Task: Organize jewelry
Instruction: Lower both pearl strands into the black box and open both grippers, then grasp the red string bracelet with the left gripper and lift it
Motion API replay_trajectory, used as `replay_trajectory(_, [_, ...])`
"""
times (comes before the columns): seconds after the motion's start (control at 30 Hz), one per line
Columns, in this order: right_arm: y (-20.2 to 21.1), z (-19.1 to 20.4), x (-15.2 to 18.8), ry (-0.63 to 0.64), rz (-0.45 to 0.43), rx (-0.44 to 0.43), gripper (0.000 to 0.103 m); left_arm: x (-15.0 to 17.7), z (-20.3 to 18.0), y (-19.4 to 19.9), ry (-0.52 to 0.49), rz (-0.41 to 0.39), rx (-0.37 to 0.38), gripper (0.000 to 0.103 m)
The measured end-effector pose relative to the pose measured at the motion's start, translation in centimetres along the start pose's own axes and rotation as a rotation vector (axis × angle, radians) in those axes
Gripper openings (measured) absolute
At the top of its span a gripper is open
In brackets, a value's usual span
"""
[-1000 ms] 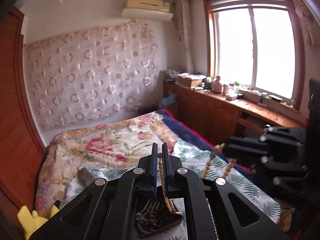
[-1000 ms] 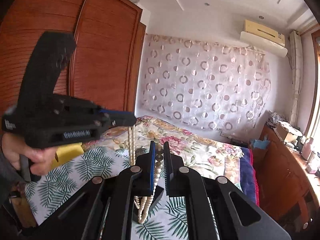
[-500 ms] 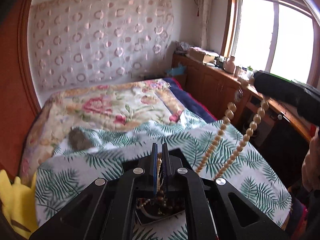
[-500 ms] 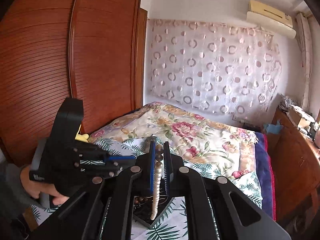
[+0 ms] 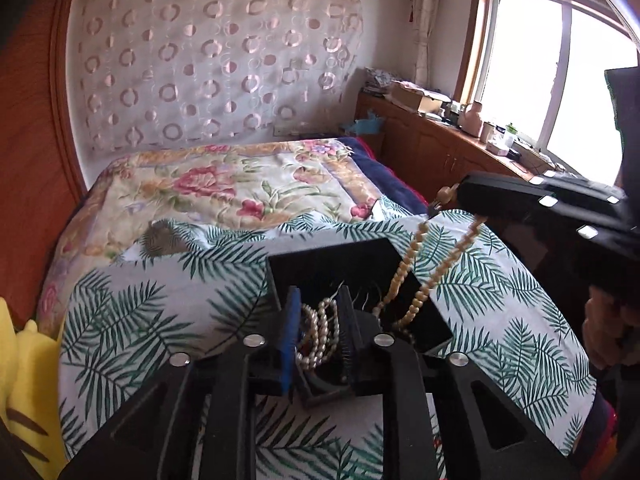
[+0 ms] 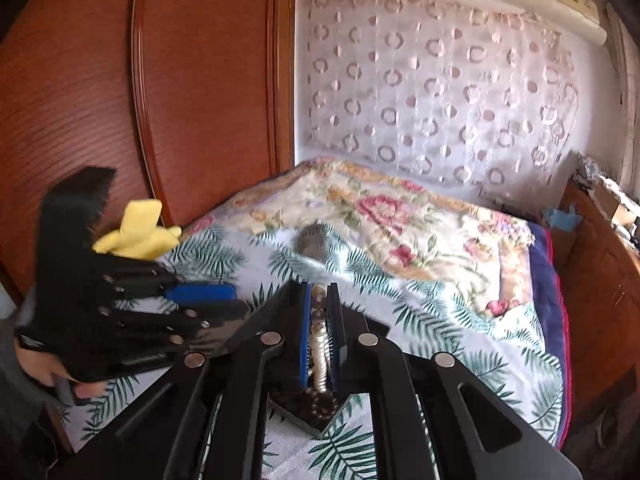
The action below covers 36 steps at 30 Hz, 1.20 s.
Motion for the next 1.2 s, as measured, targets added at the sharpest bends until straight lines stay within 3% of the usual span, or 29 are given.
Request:
replay_trajectory(0.23, [-2.3,1.2,2.5,0.008,0.065,-0.004,0.011,2.5,0.0,1.0,-0.008,0.006,-0.023,0.028])
replay_trajectory(0.3, [-2.2,1.2,2.7,-0.001,0.064,-0.008,0.039,3.3,-0.3,1.3,-0.020,0.011,-0.025,0.028])
replay_trajectory(0.33, [-2.0,1.1,2.7,-0.006,0.059,-0.010,0.041,3.5,-0.5,1.3,-0.024,0.013,-0.024,0.029])
replay_trajectory(0.63, [1.5,0.6,4.4,-0.026,0.030,-0.032,0.041,7.3,-3.4,1.7,-0.039,0.041,0.023,0.035])
replay_trajectory(0.93, [3.9,0.8,10.1,-0.019,0.067,-0.041,0.041,11.6,-6.0,0.0,-0.060,0.126,0.060,0.039])
replay_trajectory(1.2, [4.2,-0.3,14.8,-0.044,0.122,-0.028,0.041,13.1,-7.2,-1.6,-0.091,0.183,0.069,0.039])
Point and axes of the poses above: each gripper's, at about its wrist camera, not at the fingertips, and y roughly against the way its jaws point, z to its left, x to its underside, the point moved 10 cm from there along -y, roughly the way its jaws point, and after that the axes turned 13 degrees about x, right-handed, at the moved point
